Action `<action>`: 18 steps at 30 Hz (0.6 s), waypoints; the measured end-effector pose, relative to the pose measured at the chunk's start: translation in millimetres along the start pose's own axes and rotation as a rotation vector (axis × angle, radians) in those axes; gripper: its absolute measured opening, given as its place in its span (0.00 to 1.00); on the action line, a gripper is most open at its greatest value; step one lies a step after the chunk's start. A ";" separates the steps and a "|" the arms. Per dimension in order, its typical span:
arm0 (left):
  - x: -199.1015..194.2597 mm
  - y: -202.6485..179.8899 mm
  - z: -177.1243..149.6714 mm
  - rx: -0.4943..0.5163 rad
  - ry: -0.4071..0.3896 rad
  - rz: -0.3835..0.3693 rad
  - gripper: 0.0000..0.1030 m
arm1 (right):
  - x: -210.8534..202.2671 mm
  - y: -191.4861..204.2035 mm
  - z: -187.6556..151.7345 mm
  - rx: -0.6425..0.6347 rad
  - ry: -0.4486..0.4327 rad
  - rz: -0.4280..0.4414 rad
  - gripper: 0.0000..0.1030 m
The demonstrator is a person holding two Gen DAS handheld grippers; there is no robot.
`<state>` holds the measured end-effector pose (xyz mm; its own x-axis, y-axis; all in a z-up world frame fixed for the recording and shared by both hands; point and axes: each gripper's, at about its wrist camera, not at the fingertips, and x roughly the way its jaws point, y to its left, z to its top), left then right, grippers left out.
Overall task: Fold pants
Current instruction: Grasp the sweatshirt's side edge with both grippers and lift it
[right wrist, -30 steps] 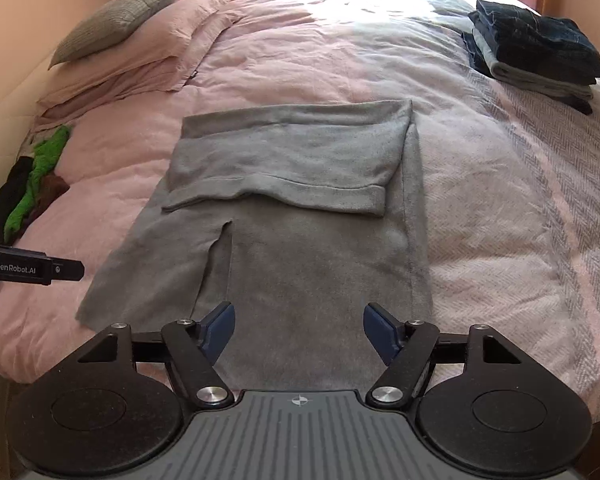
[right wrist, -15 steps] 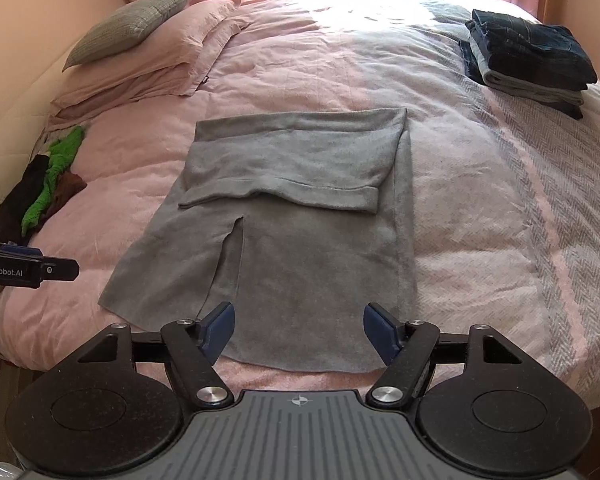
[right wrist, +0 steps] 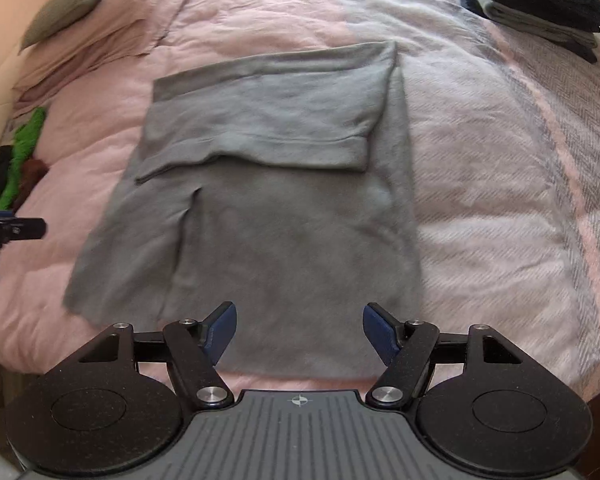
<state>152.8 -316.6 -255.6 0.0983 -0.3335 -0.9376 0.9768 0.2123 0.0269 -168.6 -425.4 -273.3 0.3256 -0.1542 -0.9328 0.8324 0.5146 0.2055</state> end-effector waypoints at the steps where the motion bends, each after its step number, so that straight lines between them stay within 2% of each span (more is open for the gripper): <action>1: 11.0 7.3 7.0 -0.004 -0.005 -0.003 0.78 | 5.8 -5.8 5.8 0.003 -0.012 -0.009 0.66; 5: 65.1 38.2 35.9 -0.011 -0.010 -0.042 0.63 | 34.3 -32.9 40.1 -0.005 -0.045 -0.028 0.65; 9: 117.0 61.2 70.9 0.022 -0.044 -0.096 0.52 | 61.3 -56.9 81.8 -0.060 -0.095 -0.027 0.56; 13: 162.1 84.2 116.3 0.081 -0.142 -0.182 0.51 | 91.2 -80.9 130.5 -0.147 -0.161 0.007 0.53; 18: 220.2 116.2 177.7 0.129 -0.152 -0.279 0.52 | 134.5 -116.4 196.9 -0.140 -0.193 0.052 0.52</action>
<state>321.7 -528.6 -397.4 -0.1586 -0.4973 -0.8530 0.9851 -0.0212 -0.1707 -133.4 -672.1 -364.4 0.4569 -0.2760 -0.8456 0.7464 0.6360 0.1957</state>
